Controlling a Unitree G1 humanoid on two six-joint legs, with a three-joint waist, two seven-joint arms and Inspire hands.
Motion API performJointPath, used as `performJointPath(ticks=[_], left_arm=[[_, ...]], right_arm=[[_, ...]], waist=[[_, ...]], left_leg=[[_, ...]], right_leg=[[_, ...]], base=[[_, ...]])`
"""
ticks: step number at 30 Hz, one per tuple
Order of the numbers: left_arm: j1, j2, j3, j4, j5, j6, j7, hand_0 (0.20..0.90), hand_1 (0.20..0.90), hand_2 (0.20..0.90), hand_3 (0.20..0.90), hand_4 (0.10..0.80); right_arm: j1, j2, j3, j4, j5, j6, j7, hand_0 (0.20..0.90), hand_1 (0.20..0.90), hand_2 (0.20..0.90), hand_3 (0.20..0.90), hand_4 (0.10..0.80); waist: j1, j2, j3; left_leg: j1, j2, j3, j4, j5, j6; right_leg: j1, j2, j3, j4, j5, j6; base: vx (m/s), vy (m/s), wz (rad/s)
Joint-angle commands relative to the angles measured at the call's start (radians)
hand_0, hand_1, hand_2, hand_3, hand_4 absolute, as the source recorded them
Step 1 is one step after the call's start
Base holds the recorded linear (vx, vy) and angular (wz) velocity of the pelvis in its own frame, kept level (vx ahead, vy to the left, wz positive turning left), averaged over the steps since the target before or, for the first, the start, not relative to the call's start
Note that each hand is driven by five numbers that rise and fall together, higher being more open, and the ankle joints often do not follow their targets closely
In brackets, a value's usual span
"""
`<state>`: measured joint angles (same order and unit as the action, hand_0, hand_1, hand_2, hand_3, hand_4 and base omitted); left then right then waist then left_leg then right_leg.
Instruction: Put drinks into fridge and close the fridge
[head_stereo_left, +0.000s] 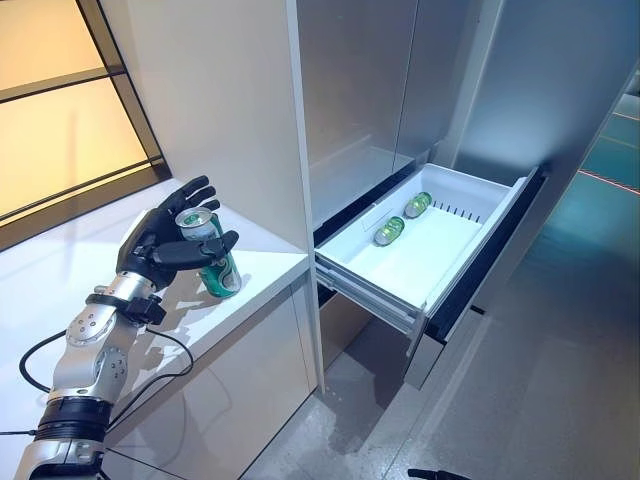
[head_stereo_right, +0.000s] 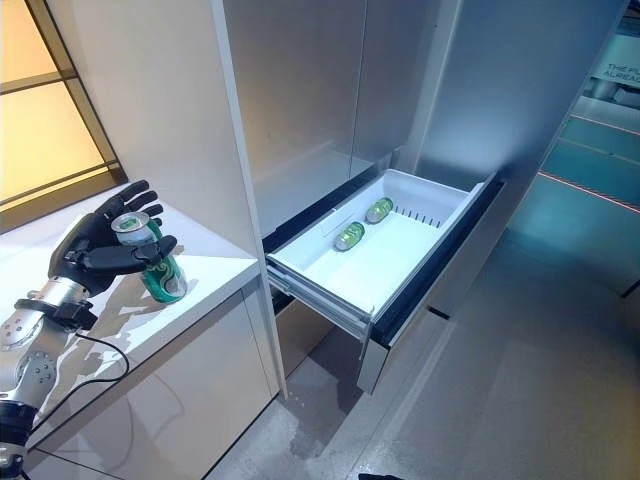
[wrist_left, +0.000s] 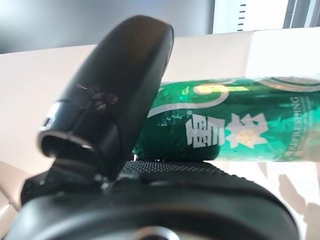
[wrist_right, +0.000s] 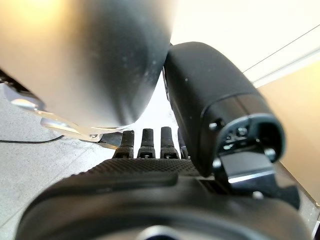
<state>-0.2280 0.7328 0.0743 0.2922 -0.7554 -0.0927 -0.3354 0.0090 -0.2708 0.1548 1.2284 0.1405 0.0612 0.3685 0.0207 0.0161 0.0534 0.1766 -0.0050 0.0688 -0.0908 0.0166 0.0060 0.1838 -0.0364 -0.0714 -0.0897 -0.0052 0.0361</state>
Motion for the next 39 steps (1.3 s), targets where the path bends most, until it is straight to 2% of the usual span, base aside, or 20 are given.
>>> performJointPath(ticks=[1, 13, 14, 15, 16, 33, 39], left_arm=[[-0.179, 0.059, 0.015, -0.028, -0.007, -0.064, 0.009, 0.900, 0.900, 0.900, 0.900, 0.800], [-0.174, 0.054, 0.020, -0.012, -0.023, -0.070, 0.025, 0.900, 0.900, 0.900, 0.900, 0.800], [-0.175, 0.052, 0.021, -0.008, -0.026, -0.073, 0.026, 0.804, 0.804, 0.804, 0.787, 0.687], [-0.175, 0.052, 0.020, -0.008, -0.027, -0.074, 0.027, 0.804, 0.804, 0.804, 0.787, 0.687], [-0.173, 0.048, 0.022, -0.002, -0.027, -0.079, 0.021, 0.300, 0.300, 0.300, 0.200, 0.100], [-0.180, 0.063, 0.003, 0.005, 0.041, -0.071, 0.019, 0.300, 0.300, 0.300, 0.200, 0.100], [-0.190, 0.076, -0.003, -0.045, -0.042, -0.055, -0.015, 0.300, 0.300, 0.300, 0.200, 0.100]], right_arm=[[0.006, -0.053, 0.029, 0.058, 0.002, 0.028, 0.031, 0.900, 0.900, 0.900, 0.900, 0.800], [0.005, -0.055, 0.027, 0.057, 0.003, 0.034, 0.028, 0.900, 0.900, 0.900, 0.900, 0.800], [0.005, -0.054, 0.028, 0.056, 0.004, 0.034, 0.027, 0.900, 0.900, 0.900, 0.900, 0.800], [0.005, -0.054, 0.028, 0.056, 0.004, 0.034, 0.027, 0.900, 0.900, 0.900, 0.900, 0.800], [0.004, -0.054, 0.028, 0.055, 0.005, 0.035, 0.026, 0.900, 0.900, 0.900, 0.900, 0.800], [-0.005, -0.059, 0.033, 0.046, 0.010, 0.024, 0.015, 0.900, 0.900, 0.900, 0.900, 0.800], [-0.010, -0.065, 0.040, 0.005, 0.038, -0.039, 0.010, 0.900, 0.900, 0.900, 0.900, 0.800]], waist=[[-0.022, 0.031, -0.021], [-0.024, 0.032, -0.022], [-0.024, 0.031, -0.022], [-0.024, 0.031, -0.022], [-0.024, 0.031, -0.021], [-0.024, 0.031, -0.023], [-0.023, 0.030, -0.021]], left_leg=[[0.022, -0.055, -0.034, 0.027, -0.116, 0.021], [0.022, -0.056, -0.033, 0.030, -0.118, 0.022], [0.022, -0.057, -0.034, 0.031, -0.118, 0.023], [0.021, -0.057, -0.034, 0.031, -0.119, 0.023], [0.023, -0.057, -0.034, 0.030, -0.119, 0.023], [0.022, -0.057, -0.032, 0.031, -0.119, 0.022], [0.021, -0.056, -0.033, 0.033, -0.118, 0.021]], right_leg=[[-0.032, 0.037, -0.001, 0.094, -0.102, 0.033], [-0.034, 0.037, 0.000, 0.097, -0.105, 0.031], [-0.033, 0.038, 0.000, 0.098, -0.105, 0.030], [-0.033, 0.038, 0.000, 0.098, -0.105, 0.030], [-0.033, 0.038, -0.001, 0.098, -0.105, 0.030], [-0.033, 0.041, 0.001, 0.096, -0.105, 0.030], [-0.034, 0.040, 0.001, 0.096, -0.102, 0.031]], base=[[0.000, 0.000, 0.00], [0.000, 0.000, 0.00], [0.000, 0.000, 0.00], [0.000, 0.000, 0.00], [0.000, 0.000, 0.00], [0.000, 0.000, 0.00], [0.000, 0.000, 0.00]])
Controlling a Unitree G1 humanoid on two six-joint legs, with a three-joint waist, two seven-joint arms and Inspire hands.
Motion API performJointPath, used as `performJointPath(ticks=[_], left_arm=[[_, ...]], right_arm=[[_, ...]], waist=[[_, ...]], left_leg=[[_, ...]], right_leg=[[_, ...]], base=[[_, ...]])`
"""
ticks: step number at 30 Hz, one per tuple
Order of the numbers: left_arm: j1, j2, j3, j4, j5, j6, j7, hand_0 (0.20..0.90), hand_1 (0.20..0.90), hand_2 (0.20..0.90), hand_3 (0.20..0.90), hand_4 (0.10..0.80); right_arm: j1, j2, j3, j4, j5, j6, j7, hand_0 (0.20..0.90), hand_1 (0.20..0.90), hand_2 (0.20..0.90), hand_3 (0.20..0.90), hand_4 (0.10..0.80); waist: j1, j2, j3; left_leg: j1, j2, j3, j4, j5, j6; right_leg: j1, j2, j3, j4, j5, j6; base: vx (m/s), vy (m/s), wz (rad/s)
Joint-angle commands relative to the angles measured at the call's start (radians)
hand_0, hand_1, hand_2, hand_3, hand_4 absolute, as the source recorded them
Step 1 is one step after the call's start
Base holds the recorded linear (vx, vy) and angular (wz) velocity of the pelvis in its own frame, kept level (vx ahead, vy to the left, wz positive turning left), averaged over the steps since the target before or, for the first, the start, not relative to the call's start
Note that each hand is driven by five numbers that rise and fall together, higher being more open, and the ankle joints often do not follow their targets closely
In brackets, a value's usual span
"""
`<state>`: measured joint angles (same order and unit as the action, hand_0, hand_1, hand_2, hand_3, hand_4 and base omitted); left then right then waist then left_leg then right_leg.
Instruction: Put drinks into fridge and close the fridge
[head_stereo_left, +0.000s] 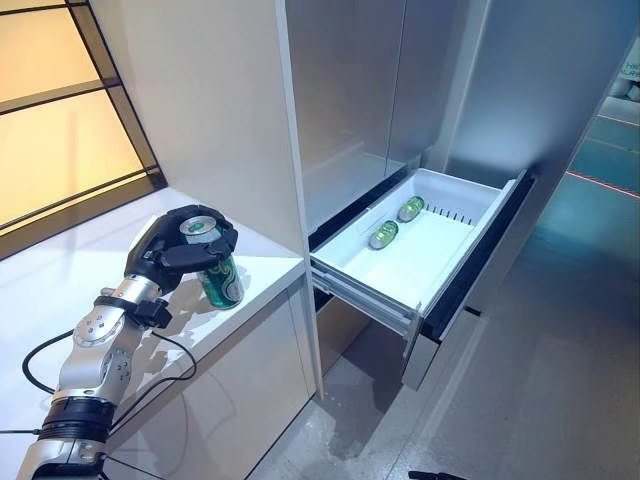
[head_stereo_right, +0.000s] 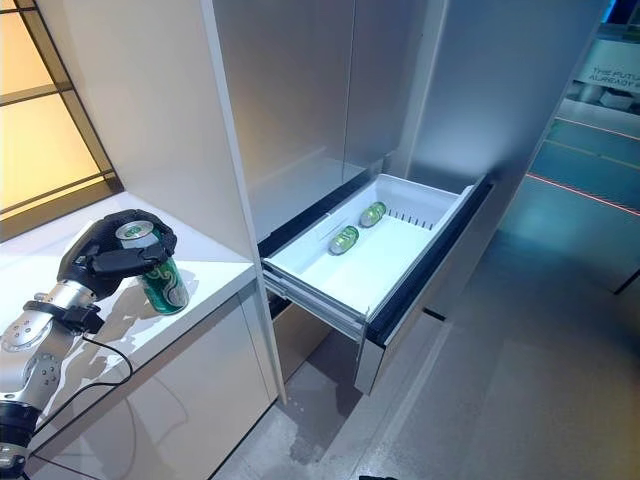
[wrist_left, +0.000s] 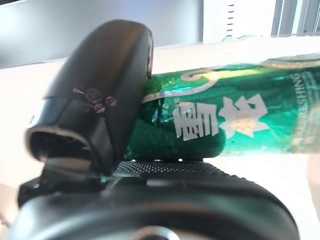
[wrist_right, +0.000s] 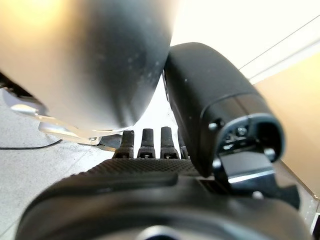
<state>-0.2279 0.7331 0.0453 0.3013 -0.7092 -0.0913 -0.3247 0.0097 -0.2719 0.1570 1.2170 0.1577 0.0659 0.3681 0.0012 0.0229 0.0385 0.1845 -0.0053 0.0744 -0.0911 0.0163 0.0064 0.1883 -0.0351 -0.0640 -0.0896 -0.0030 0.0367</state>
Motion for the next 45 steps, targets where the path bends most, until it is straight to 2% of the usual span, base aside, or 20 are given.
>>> performJointPath(ticks=[1, 6, 8, 9, 10, 11, 14, 17, 21, 27, 30, 34, 45], left_arm=[[-0.192, 0.075, 0.025, -0.073, -0.120, -0.045, -0.040, 0.300, 0.300, 0.300, 0.200, 0.100], [-0.205, 0.023, -0.003, -0.206, -0.278, -0.034, -0.096, 0.300, 0.300, 0.300, 0.200, 0.100], [-0.210, -0.005, -0.027, -0.246, -0.312, -0.055, -0.136, 0.300, 0.300, 0.300, 0.200, 0.100], [-0.213, -0.013, -0.041, -0.256, -0.319, -0.067, -0.158, 0.300, 0.300, 0.300, 0.200, 0.100], [-0.208, -0.014, -0.043, -0.260, -0.334, -0.083, -0.207, 0.300, 0.300, 0.300, 0.200, 0.100], [-0.203, -0.015, -0.050, -0.283, -0.355, -0.094, -0.231, 0.300, 0.300, 0.300, 0.200, 0.100], [-0.189, -0.023, -0.066, -0.367, -0.385, -0.119, -0.261, 0.300, 0.300, 0.300, 0.200, 0.100], [-0.111, -0.030, -0.061, -0.434, -0.387, -0.177, -0.338, 0.300, 0.300, 0.300, 0.200, 0.100], [-0.049, -0.032, -0.076, -0.492, -0.359, -0.235, -0.388, 0.300, 0.300, 0.300, 0.200, 0.100], [-0.047, -0.009, -0.095, -0.528, -0.319, -0.236, -0.407, 0.300, 0.300, 0.300, 0.200, 0.100], [-0.070, 0.012, -0.119, -0.537, -0.306, -0.215, -0.401, 0.300, 0.300, 0.300, 0.200, 0.100], [-0.113, 0.026, -0.165, -0.541, -0.288, -0.188, -0.384, 0.300, 0.300, 0.300, 0.200, 0.100], [-0.198, 0.047, -0.258, -0.533, -0.270, -0.146, -0.348, 0.300, 0.300, 0.300, 0.200, 0.100]], right_arm=[[-0.013, -0.067, 0.041, -0.010, 0.024, -0.062, 0.008, 0.900, 0.900, 0.900, 0.900, 0.800], [-0.055, -0.100, 0.083, -0.289, 0.053, -0.171, 0.004, 0.900, 0.900, 0.900, 0.900, 0.800], [-0.079, -0.120, 0.097, -0.443, 0.080, -0.175, 0.033, 0.900, 0.900, 0.900, 0.900, 0.800], [-0.092, -0.129, 0.107, -0.492, 0.040, -0.160, -0.012, 0.900, 0.900, 0.900, 0.900, 0.800], [-0.092, -0.159, 0.102, -0.514, 0.078, -0.256, 0.037, 0.900, 0.900, 0.900, 0.900, 0.800], [-0.087, -0.164, 0.097, -0.548, 0.143, -0.256, 0.102, 0.900, 0.900, 0.900, 0.900, 0.800], [-0.049, -0.134, 0.113, -0.854, 0.164, -0.178, 0.126, 0.900, 0.900, 0.900, 0.900, 0.800], [-0.027, -0.156, 0.114, -1.158, 0.210, -0.125, 0.125, 0.900, 0.900, 0.900, 0.900, 0.800], [-0.074, -0.195, 0.081, -1.390, 0.363, -0.046, 0.126, 0.900, 0.900, 0.900, 0.900, 0.800], [-0.169, -0.228, 0.075, -1.519, 0.557, 0.069, 0.176, 0.900, 0.900, 0.900, 0.900, 0.800], [-0.213, -0.254, 0.094, -1.551, 0.624, 0.093, 0.200, 0.900, 0.900, 0.900, 0.900, 0.800], [-0.278, -0.284, 0.117, -1.571, 0.648, 0.079, 0.205, 0.900, 0.900, 0.900, 0.900, 0.800], [-0.396, -0.346, 0.213, -1.596, 0.676, 0.155, 0.237, 0.900, 0.900, 0.900, 0.900, 0.800]], waist=[[-0.003, 0.023, -0.006], [-0.002, 0.017, -0.007], [-0.005, 0.016, -0.010], [-0.004, 0.016, -0.011], [-0.005, 0.014, -0.014], [-0.007, 0.016, -0.016], [-0.024, 0.018, -0.010], [-0.034, 0.022, -0.004], [-0.036, 0.025, -0.003], [-0.028, 0.021, -0.010], [-0.023, 0.015, -0.011], [-0.019, 0.007, -0.012], [-0.011, -0.010, -0.010]], left_leg=[[0.011, -0.055, -0.039, 0.034, -0.118, 0.020], [0.010, -0.052, -0.041, 0.035, -0.117, 0.019], [0.010, -0.052, -0.042, 0.033, -0.116, 0.018], [0.009, -0.053, -0.044, 0.033, -0.115, 0.018], [0.007, -0.052, -0.042, 0.031, -0.112, 0.017], [0.005, -0.052, -0.040, 0.030, -0.111, 0.017], [0.009, -0.053, -0.036, 0.024, -0.108, 0.021], [0.008, -0.054, -0.035, 0.022, -0.102, 0.024], [0.005, -0.056, -0.036, 0.020, -0.097, 0.031], [-0.013, -0.058, -0.035, 0.026, -0.086, 0.033], [-0.015, -0.059, -0.038, 0.027, -0.083, 0.032], [-0.018, -0.061, -0.042, 0.029, -0.080, 0.032], [-0.024, -0.065, -0.054, 0.032, -0.074, 0.029]], right_leg=[[-0.039, 0.038, -0.007, 0.096, -0.103, 0.030], [-0.038, 0.035, -0.014, 0.096, -0.104, 0.027], [-0.038, 0.034, -0.016, 0.097, -0.105, 0.025], [-0.037, 0.033, -0.017, 0.096, -0.106, 0.023], [-0.038, 0.034, -0.016, 0.096, -0.104, 0.024], [-0.041, 0.035, -0.014, 0.097, -0.104, 0.028], [-0.042, 0.033, -0.013, 0.098, -0.105, 0.032], [-0.047, 0.035, -0.002, 0.101, -0.101, 0.034], [-0.054, 0.038, 0.012, 0.101, -0.096, 0.031], [-0.069, 0.038, 0.016, 0.100, -0.081, 0.026], [-0.066, 0.036, 0.011, 0.097, -0.076, 0.026], [-0.067, 0.035, 0.007, 0.095, -0.071, 0.025], [-0.067, 0.032, -0.003, 0.090, -0.060, 0.024]], base=[[0.000, 0.000, 0.00], [0.000, 0.000, 0.00], [0.000, 0.000, 0.00], [0.000, 0.000, 0.00], [0.000, 0.000, 0.00], [0.000, 0.000, 0.00], [0.000, 0.000, 0.00], [-0.033, 0.014, -0.04], [-0.017, 0.009, -0.09], [-0.032, -0.014, -0.06], [-0.015, -0.028, -0.08], [-0.011, -0.019, -0.03], [0.000, 0.000, 0.00]])
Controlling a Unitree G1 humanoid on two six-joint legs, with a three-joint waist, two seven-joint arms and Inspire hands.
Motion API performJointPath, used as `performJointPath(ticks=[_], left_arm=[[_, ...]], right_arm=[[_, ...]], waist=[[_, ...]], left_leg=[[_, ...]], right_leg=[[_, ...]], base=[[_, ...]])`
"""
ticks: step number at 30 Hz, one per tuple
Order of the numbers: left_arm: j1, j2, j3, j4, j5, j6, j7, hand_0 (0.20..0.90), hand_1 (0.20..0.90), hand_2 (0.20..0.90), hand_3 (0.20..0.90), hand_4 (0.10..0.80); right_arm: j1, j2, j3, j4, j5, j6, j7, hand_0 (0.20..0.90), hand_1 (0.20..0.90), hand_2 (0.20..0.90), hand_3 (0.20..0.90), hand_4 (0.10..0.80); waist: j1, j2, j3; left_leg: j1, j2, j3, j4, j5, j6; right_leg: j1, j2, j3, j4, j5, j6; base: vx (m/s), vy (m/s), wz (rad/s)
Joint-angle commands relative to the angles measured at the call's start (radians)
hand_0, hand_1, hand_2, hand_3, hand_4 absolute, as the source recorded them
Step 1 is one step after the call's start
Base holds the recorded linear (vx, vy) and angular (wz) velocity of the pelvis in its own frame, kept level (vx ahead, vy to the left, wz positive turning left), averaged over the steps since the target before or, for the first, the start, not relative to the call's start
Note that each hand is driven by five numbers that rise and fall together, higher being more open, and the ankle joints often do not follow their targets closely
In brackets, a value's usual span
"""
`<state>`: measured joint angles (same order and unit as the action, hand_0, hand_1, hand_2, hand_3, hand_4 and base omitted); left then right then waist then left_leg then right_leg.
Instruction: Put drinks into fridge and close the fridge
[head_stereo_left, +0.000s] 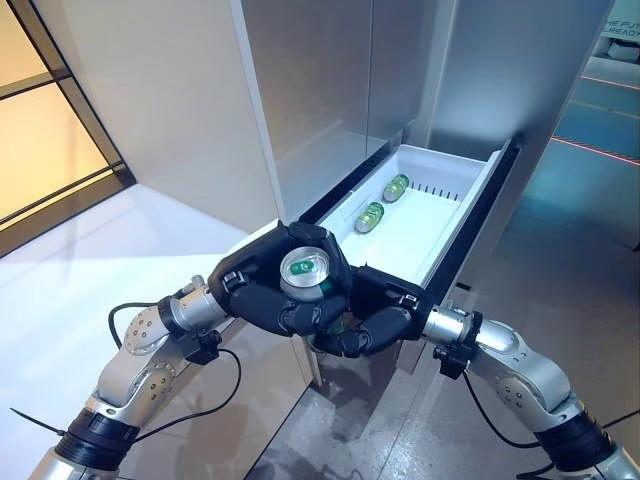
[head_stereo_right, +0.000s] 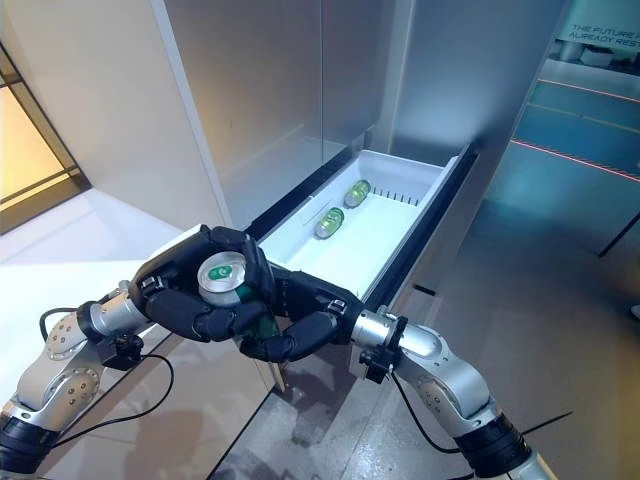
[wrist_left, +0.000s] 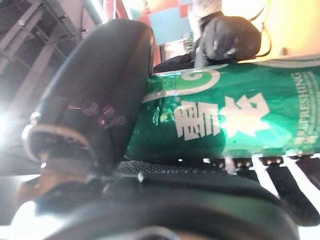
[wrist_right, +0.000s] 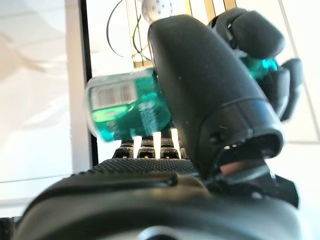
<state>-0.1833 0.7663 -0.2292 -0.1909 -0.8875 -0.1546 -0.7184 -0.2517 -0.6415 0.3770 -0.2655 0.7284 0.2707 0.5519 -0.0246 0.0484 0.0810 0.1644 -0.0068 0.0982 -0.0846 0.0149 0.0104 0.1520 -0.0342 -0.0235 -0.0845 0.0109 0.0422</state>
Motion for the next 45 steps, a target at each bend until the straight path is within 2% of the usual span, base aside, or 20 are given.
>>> performJointPath(ticks=[1, 7, 15, 23, 31, 32, 33, 34, 35, 36, 37, 45], left_arm=[[-0.245, 0.013, 0.011, -0.038, -0.095, -0.080, 0.043, 0.300, 0.300, 0.300, 0.200, 0.100], [-0.259, -0.022, -0.030, -0.044, -0.166, -0.075, 0.019, 0.300, 0.300, 0.300, 0.200, 0.100], [-0.261, -0.113, -0.077, -0.091, -0.224, -0.135, 0.057, 0.300, 0.300, 0.300, 0.200, 0.100], [-0.251, -0.163, -0.100, -0.117, -0.203, -0.122, 0.080, 0.300, 0.300, 0.300, 0.200, 0.100], [-0.237, -0.196, -0.114, -0.115, -0.202, -0.096, 0.078, 0.300, 0.300, 0.300, 0.200, 0.100], [-0.236, -0.202, -0.115, -0.116, -0.195, -0.091, 0.081, 0.300, 0.300, 0.300, 0.200, 0.100], [-0.235, -0.202, -0.117, -0.116, -0.193, -0.088, 0.081, 0.300, 0.300, 0.300, 0.200, 0.100], [-0.235, -0.203, -0.119, -0.113, -0.192, -0.084, 0.081, 0.300, 0.300, 0.300, 0.200, 0.100], [-0.236, -0.203, -0.120, -0.111, -0.190, -0.083, 0.082, 0.300, 0.300, 0.300, 0.200, 0.100], [-0.237, -0.204, -0.123, -0.110, -0.186, -0.081, 0.083, 0.300, 0.300, 0.300, 0.200, 0.100], [-0.236, -0.202, -0.125, -0.110, -0.185, -0.079, 0.084, 0.300, 0.300, 0.300, 0.200, 0.100], [-0.240, -0.194, -0.134, -0.103, -0.173, -0.064, 0.095, 0.300, 0.300, 0.300, 0.200, 0.100]], right_arm=[[-0.140, 0.022, 0.000, -0.115, 0.104, -0.044, 0.058, 0.900, 0.900, 0.900, 0.900, 0.800], [-0.175, 0.038, 0.060, -0.101, 0.135, -0.004, 0.023, 0.900, 0.900, 0.900, 0.900, 0.800], [-0.142, 0.129, 0.135, -0.034, 0.132, 0.054, -0.024, 0.900, 0.900, 0.900, 0.900, 0.800], [-0.113, 0.194, 0.168, -0.007, 0.165, 0.043, -0.114, 0.900, 0.900, 0.900, 0.900, 0.800], [-0.071, 0.258, 0.179, 0.042, 0.229, -0.016, -0.188, 0.900, 0.900, 0.900, 0.900, 0.800], [-0.068, 0.262, 0.180, 0.043, 0.237, -0.027, -0.193, 0.834, 0.834, 0.834, 0.823, 0.723], [-0.066, 0.266, 0.181, 0.046, 0.236, -0.031, -0.192, 0.834, 0.834, 0.834, 0.823, 0.723], [-0.065, 0.271, 0.182, 0.047, 0.234, -0.041, -0.198, 0.559, 0.559, 0.559, 0.502, 0.402], [-0.066, 0.272, 0.182, 0.047, 0.235, -0.043, -0.202, 0.486, 0.486, 0.486, 0.417, 0.317], [-0.067, 0.274, 0.183, 0.047, 0.236, -0.044, -0.205, 0.486, 0.486, 0.486, 0.417, 0.317], [-0.066, 0.274, 0.183, 0.047, 0.230, -0.049, -0.206, 0.300, 0.300, 0.300, 0.200, 0.100], [-0.081, 0.265, 0.188, 0.047, 0.226, -0.065, -0.221, 0.300, 0.300, 0.300, 0.200, 0.100]], waist=[[0.015, -0.036, -0.052], [0.017, -0.039, -0.050], [0.017, -0.041, -0.050], [0.016, -0.038, -0.046], [0.016, -0.034, -0.045], [0.016, -0.034, -0.044], [0.016, -0.033, -0.045], [0.015, -0.033, -0.044], [0.015, -0.032, -0.044], [0.014, -0.032, -0.044], [0.015, -0.032, -0.044], [0.016, -0.030, -0.046]], left_leg=[[-0.005, -0.064, -0.078, 0.025, -0.072, 0.025], [-0.005, -0.065, -0.082, 0.025, -0.070, 0.023], [0.007, -0.063, -0.085, 0.016, -0.073, 0.021], [0.008, -0.065, -0.085, 0.018, -0.072, 0.022], [0.011, -0.068, -0.086, 0.018, -0.074, 0.026], [0.010, -0.069, -0.086, 0.018, -0.073, 0.026], [0.010, -0.069, -0.086, 0.018, -0.073, 0.027], [0.011, -0.069, -0.086, 0.018, -0.073, 0.028], [0.011, -0.070, -0.087, 0.018, -0.073, 0.028], [0.011, -0.070, -0.088, 0.018, -0.074, 0.029], [0.010, -0.072, -0.089, 0.019, -0.074, 0.030], [0.010, -0.079, -0.105, 0.022, -0.074, 0.034]], right_leg=[[-0.031, 0.031, -0.044, 0.084, -0.074, 0.019], [-0.030, 0.032, -0.042, 0.081, -0.070, 0.019], [-0.021, 0.035, -0.045, 0.081, -0.080, 0.020], [-0.019, 0.037, -0.045, 0.083, -0.081, 0.017], [-0.018, 0.035, -0.045, 0.084, -0.081, 0.018], [-0.018, 0.035, -0.045, 0.084, -0.081, 0.019], [-0.018, 0.035, -0.045, 0.084, -0.081, 0.019], [-0.019, 0.035, -0.043, 0.084, -0.080, 0.019], [-0.019, 0.035, -0.042, 0.084, -0.080, 0.019], [-0.019, 0.035, -0.041, 0.084, -0.080, 0.019], [-0.019, 0.035, -0.039, 0.084, -0.080, 0.019], [-0.020, 0.040, -0.022, 0.088, -0.082, 0.017]], base=[[0.000, 0.000, 0.00], [0.000, 0.000, 0.00], [0.013, 0.004, 0.00], [0.000, 0.000, 0.00], [0.000, 0.000, 0.00], [0.000, 0.000, 0.00], [0.000, 0.000, 0.00], [0.000, 0.000, 0.00], [0.000, 0.000, 0.00], [0.000, 0.000, 0.00], [0.000, 0.000, 0.00], [0.000, 0.000, 0.00]])
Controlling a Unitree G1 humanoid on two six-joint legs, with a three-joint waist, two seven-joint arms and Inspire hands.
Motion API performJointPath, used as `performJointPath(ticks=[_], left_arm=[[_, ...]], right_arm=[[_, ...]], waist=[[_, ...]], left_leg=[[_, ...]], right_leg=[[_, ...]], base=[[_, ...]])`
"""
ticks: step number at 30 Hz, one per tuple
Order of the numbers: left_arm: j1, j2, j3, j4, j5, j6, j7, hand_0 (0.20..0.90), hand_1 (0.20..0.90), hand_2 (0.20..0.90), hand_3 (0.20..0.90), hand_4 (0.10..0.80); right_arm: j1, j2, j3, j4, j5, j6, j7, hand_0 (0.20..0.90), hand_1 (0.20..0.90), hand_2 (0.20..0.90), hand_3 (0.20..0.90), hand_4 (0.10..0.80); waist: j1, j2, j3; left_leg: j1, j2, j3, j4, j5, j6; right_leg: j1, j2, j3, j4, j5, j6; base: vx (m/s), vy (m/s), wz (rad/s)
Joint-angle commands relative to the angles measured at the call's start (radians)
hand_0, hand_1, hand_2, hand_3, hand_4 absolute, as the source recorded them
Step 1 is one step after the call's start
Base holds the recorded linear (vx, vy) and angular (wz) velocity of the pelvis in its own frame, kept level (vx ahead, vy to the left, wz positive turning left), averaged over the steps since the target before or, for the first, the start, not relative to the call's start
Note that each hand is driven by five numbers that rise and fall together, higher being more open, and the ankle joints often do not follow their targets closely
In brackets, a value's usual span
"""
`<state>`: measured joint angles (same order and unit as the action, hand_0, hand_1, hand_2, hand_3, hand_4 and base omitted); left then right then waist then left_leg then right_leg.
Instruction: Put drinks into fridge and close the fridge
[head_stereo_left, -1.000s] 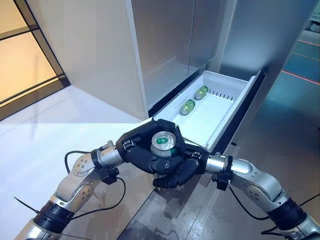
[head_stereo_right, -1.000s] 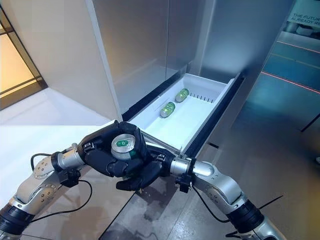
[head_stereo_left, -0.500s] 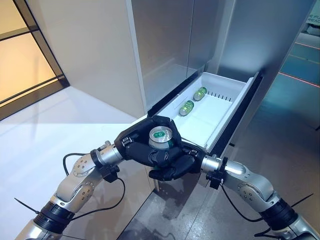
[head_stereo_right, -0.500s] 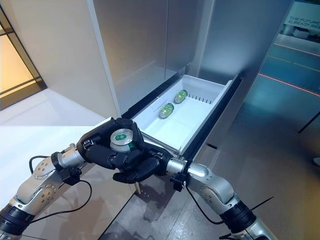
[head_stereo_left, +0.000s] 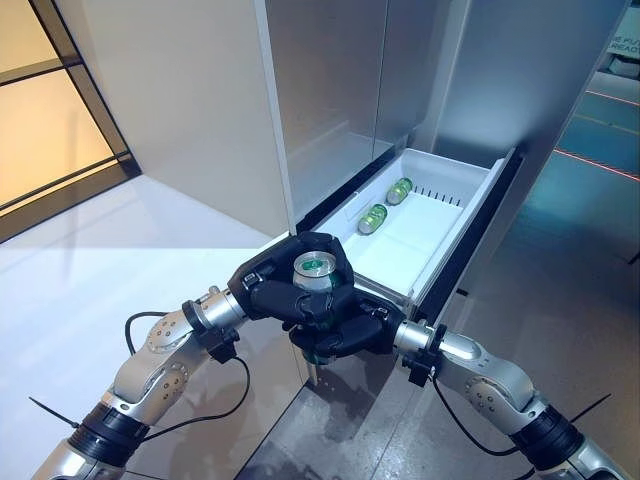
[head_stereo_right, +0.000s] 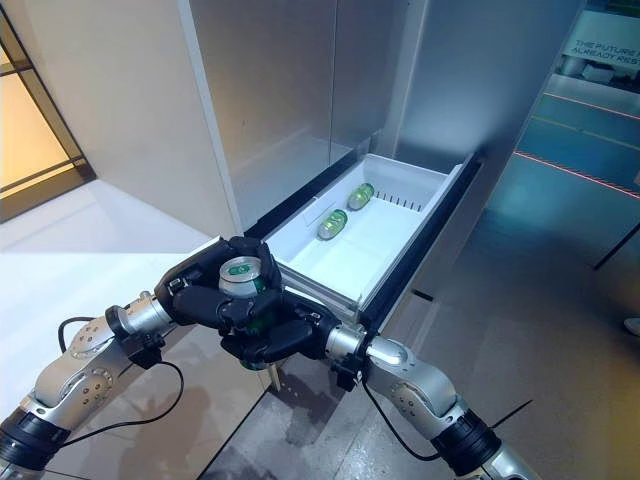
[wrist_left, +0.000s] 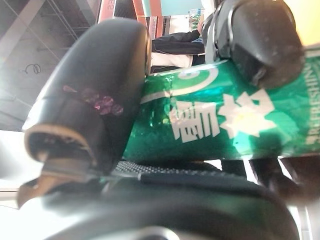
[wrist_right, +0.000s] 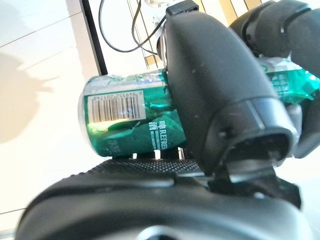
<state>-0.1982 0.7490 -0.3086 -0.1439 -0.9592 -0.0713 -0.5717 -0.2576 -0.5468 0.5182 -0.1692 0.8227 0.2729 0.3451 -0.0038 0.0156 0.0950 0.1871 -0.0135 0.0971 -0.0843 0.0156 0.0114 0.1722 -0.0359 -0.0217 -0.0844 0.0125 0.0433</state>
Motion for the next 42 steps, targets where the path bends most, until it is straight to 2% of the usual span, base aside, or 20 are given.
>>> performJointPath(ticks=[1, 10, 11, 12, 13, 18, 23, 28, 32, 36, 42], left_arm=[[-0.224, -0.173, -0.056, -0.148, -0.101, -0.147, -0.050, 0.300, 0.300, 0.300, 0.200, 0.100], [-0.224, -0.169, -0.053, -0.133, -0.069, -0.157, -0.023, 0.300, 0.300, 0.300, 0.200, 0.100], [-0.224, -0.167, -0.050, -0.132, -0.067, -0.160, -0.015, 0.571, 0.571, 0.571, 0.516, 0.416], [-0.223, -0.164, -0.047, -0.133, -0.060, -0.167, 0.002, 0.571, 0.571, 0.571, 0.516, 0.416], [-0.223, -0.164, -0.044, -0.133, -0.058, -0.170, 0.004, 0.900, 0.900, 0.900, 0.900, 0.800], [-0.213, -0.160, -0.005, -0.131, -0.028, -0.237, 0.060, 0.900, 0.900, 0.900, 0.900, 0.800], [-0.213, -0.115, 0.078, -0.125, 0.211, -0.383, 0.292, 0.900, 0.900, 0.900, 0.900, 0.800], [-0.217, -0.082, 0.134, -0.114, 0.299, -0.408, 0.366, 0.900, 0.900, 0.900, 0.900, 0.800], [-0.239, -0.064, 0.138, -0.084, 0.304, -0.360, 0.385, 0.900, 0.900, 0.900, 0.900, 0.800], [-0.249, -0.064, 0.120, -0.042, 0.299, -0.276, 0.380, 0.900, 0.900, 0.900, 0.900, 0.800], [-0.253, -0.073, 0.079, 0.031, 0.238, -0.161, 0.312, 0.900, 0.900, 0.900, 0.900, 0.800]], right_arm=[[-0.077, 0.167, 0.047, -0.052, 0.125, -0.072, -0.015, 0.300, 0.300, 0.300, 0.200, 0.100], [-0.128, 0.128, 0.014, -0.085, 0.080, -0.101, -0.059, 0.300, 0.300, 0.300, 0.200, 0.100], [-0.135, 0.122, 0.008, -0.090, 0.076, -0.105, -0.062, 0.300, 0.300, 0.300, 0.200, 0.100], [-0.143, 0.114, 0.000, -0.094, 0.070, -0.111, -0.071, 0.300, 0.300, 0.300, 0.200, 0.100], [-0.145, 0.112, -0.003, -0.096, 0.069, -0.111, -0.074, 0.300, 0.300, 0.300, 0.200, 0.100], [-0.184, 0.079, -0.060, -0.118, 0.004, -0.133, -0.127, 0.300, 0.300, 0.300, 0.200, 0.100], [-0.264, 0.007, -0.160, -0.113, -0.098, -0.132, -0.216, 0.300, 0.300, 0.300, 0.200, 0.100], [-0.338, -0.039, -0.228, -0.072, -0.195, -0.140, -0.290, 0.300, 0.300, 0.300, 0.200, 0.100], [-0.412, -0.071, -0.263, -0.002, -0.278, -0.175, -0.372, 0.300, 0.300, 0.300, 0.200, 0.100], [-0.475, -0.117, -0.294, 0.086, -0.348, -0.214, -0.455, 0.300, 0.300, 0.300, 0.200, 0.100], [-0.580, -0.207, -0.304, 0.250, -0.372, -0.234, -0.532, 0.300, 0.300, 0.300, 0.200, 0.100]], waist=[[-0.005, 0.003, -0.060], [-0.004, 0.000, -0.059], [-0.004, -0.001, -0.060], [-0.004, -0.002, -0.060], [-0.004, -0.002, -0.060], [0.001, -0.006, -0.062], [0.010, -0.016, -0.063], [0.022, -0.023, -0.064], [0.030, -0.026, -0.061], [0.036, -0.030, -0.057], [0.044, -0.033, -0.051]], left_leg=[[-0.013, -0.073, -0.105, 0.022, -0.074, 0.034], [-0.011, -0.070, -0.105, 0.023, -0.075, 0.034], [-0.011, -0.070, -0.105, 0.023, -0.076, 0.033], [-0.010, -0.069, -0.104, 0.023, -0.076, 0.032], [-0.010, -0.068, -0.104, 0.023, -0.076, 0.032], [-0.019, -0.065, -0.101, 0.029, -0.072, 0.030], [-0.020, -0.063, -0.107, 0.031, -0.074, 0.028], [-0.022, -0.062, -0.115, 0.032, -0.077, 0.025], [-0.021, -0.062, -0.121, 0.038, -0.080, 0.023], [-0.020, -0.062, -0.125, 0.045, -0.085, 0.021], [-0.019, -0.059, -0.126, 0.053, -0.088, 0.018]], right_leg=[[-0.040, 0.042, -0.023, 0.087, -0.083, 0.016], [-0.037, 0.045, -0.025, 0.091, -0.085, 0.012], [-0.037, 0.044, -0.026, 0.091, -0.086, 0.012], [-0.036, 0.044, -0.028, 0.092, -0.087, 0.012], [-0.036, 0.044, -0.028, 0.092, -0.087, 0.012], [-0.043, 0.045, -0.035, 0.098, -0.083, 0.009], [-0.041, 0.046, -0.047, 0.104, -0.089, 0.005], [-0.038, 0.047, -0.059, 0.105, -0.093, 0.002], [-0.034, 0.048, -0.066, 0.107, -0.095, 0.000], [-0.030, 0.048, -0.075, 0.112, -0.098, 0.000], [-0.026, 0.047, -0.093, 0.124, -0.107, -0.002]], base=[[0.000, 0.000, 0.00], [0.000, 0.000, 0.00], [0.000, 0.000, 0.00], [0.000, 0.000, 0.00], [0.000, 0.000, 0.00], [-0.005, -0.006, 0.00], [0.010, -0.034, 0.01], [0.003, -0.022, 0.06], [0.004, -0.012, 0.10], [0.000, 0.000, 0.00], [0.013, -0.002, 0.04]])
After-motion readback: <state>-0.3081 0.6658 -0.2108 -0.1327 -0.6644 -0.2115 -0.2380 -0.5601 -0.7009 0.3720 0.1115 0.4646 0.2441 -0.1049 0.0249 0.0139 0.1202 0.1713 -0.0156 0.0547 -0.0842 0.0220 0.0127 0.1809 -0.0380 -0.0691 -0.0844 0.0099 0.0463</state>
